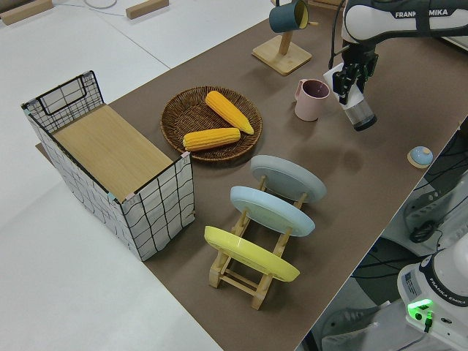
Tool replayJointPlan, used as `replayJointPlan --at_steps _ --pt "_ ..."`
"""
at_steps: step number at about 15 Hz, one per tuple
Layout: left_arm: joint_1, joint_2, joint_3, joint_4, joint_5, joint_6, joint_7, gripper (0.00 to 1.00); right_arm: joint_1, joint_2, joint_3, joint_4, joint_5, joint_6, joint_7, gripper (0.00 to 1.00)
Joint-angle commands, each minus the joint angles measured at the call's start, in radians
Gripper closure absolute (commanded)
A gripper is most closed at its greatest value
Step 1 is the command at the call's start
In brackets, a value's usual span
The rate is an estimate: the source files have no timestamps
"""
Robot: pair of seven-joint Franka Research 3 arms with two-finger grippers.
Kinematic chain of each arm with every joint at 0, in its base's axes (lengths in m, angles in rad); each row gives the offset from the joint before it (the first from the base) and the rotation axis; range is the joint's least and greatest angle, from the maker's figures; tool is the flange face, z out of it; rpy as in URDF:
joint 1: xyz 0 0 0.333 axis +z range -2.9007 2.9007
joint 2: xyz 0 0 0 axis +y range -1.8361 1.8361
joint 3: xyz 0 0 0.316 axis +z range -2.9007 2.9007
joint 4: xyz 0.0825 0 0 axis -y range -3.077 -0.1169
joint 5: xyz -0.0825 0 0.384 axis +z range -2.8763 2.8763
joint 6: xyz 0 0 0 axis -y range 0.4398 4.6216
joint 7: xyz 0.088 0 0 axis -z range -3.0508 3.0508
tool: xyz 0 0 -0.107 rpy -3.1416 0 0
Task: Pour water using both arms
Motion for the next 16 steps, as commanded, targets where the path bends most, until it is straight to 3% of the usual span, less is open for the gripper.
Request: replayJointPlan --at_steps 1,16 --pt "0.008 0.051 -0.002 0.119 0.008 -0.114 -0.013 1.00 -0.017 -0.007 0.010 -0.001 0.008 0.005 -0.022 0.009" --pt "0.005 0.049 -0.002 0.118 0.028 -0.134 -0.020 1.00 -0.017 -0.007 0.010 -0.003 0.008 0.005 -0.022 0.009"
